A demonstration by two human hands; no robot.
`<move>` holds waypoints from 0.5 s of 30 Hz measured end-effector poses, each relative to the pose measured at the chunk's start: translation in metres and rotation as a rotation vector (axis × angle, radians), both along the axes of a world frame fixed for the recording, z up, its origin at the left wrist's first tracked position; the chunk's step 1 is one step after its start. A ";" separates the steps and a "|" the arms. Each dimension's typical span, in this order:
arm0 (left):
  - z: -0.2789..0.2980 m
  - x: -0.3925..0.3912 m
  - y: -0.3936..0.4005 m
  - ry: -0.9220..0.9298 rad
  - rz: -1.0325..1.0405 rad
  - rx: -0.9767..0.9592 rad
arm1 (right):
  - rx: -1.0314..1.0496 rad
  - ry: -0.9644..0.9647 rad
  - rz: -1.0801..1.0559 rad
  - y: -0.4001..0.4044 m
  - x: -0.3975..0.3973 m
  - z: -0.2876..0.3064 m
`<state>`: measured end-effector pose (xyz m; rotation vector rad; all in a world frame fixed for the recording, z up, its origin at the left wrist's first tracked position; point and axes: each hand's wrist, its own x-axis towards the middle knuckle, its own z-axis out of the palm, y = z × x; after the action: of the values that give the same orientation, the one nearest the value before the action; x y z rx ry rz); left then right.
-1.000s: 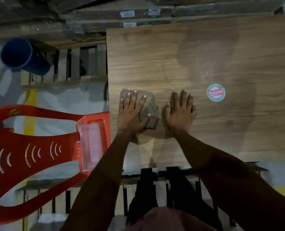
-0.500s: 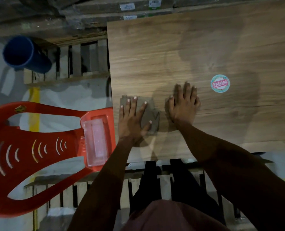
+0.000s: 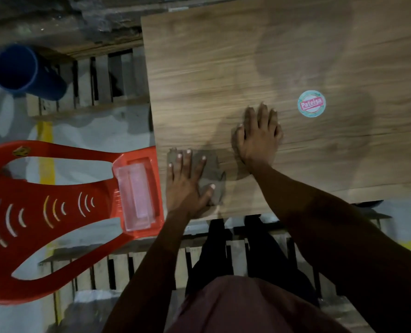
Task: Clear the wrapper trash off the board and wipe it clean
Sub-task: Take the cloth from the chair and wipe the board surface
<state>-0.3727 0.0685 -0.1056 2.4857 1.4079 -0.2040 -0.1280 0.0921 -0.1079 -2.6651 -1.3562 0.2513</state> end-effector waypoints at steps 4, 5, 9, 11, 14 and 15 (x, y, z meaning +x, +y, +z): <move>0.002 -0.031 -0.006 0.025 0.131 0.013 | 0.001 0.005 -0.003 0.002 0.001 -0.001; 0.003 -0.028 -0.011 0.032 0.147 0.019 | 0.002 0.001 -0.006 0.002 0.001 -0.002; 0.004 0.005 -0.042 -0.040 0.028 -0.037 | 0.007 0.005 0.002 0.000 0.001 -0.001; 0.002 0.009 -0.051 -0.076 -0.017 -0.059 | 0.020 0.019 0.012 -0.001 0.003 0.000; -0.002 -0.006 -0.046 -0.053 0.012 -0.023 | 0.049 0.042 0.022 -0.003 0.004 -0.002; -0.003 -0.012 -0.042 -0.035 0.048 -0.004 | 0.075 0.064 0.023 -0.004 0.004 -0.002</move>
<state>-0.3851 0.0267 -0.1091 2.4366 1.4500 -0.1524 -0.1239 0.0879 -0.1099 -2.5587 -1.3505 0.2801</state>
